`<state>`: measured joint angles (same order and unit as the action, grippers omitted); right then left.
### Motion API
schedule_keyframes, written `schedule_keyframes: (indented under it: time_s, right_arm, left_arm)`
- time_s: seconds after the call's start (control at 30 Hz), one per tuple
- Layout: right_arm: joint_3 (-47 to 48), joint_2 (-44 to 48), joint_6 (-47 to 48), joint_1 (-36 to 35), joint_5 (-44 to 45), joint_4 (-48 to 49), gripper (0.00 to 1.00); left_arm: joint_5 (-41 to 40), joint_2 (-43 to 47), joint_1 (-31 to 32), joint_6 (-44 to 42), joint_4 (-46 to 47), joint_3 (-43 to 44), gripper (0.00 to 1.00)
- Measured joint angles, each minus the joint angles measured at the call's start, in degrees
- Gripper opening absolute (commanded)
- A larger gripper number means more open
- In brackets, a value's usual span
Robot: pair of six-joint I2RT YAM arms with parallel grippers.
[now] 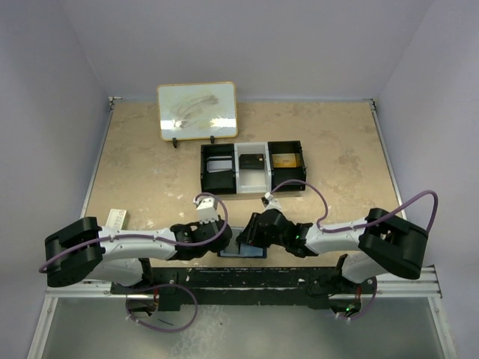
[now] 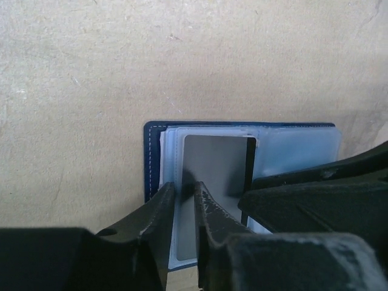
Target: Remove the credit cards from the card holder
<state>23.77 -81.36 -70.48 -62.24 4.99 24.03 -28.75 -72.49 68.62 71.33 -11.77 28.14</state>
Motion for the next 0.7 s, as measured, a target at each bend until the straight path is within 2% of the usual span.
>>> schedule_keyframes:
  time_s: [0.1,0.2,0.33,0.43,0.53,0.63,0.7]
  right_arm:
    - [-0.4,-0.5,-0.9,0.0,0.0,1.5,0.33]
    - [-0.6,-0.6,-1.5,0.0,0.0,1.8,0.33]
    - [-0.7,-0.7,-2.0,0.0,0.0,2.1,0.29]
    - [-0.9,-0.8,-2.0,0.0,0.0,2.4,0.25]
    - [-1.6,-0.7,-2.0,0.1,0.0,3.3,0.16]
    - [-3.2,-0.3,-2.4,0.3,0.0,4.6,0.0]
    - [-4.5,1.0,-2.7,0.4,0.2,4.8,0.0]
  left_arm:
    - [0.0,0.0,1.2,-0.3,0.8,0.0,0.25]
    - [0.3,0.0,2.0,-1.3,1.2,0.0,0.22]
    - [0.4,-0.8,2.4,-3.0,1.5,0.0,0.07]
    - [-0.2,-2.0,2.5,-3.7,1.6,0.5,0.0]
    - [-1.6,-3.5,3.1,-4.5,1.3,1.6,0.0]
    - [-2.9,-4.7,3.9,-4.4,0.7,2.5,0.0]
    - [-3.6,-5.6,4.5,-4.3,0.6,3.2,0.0]
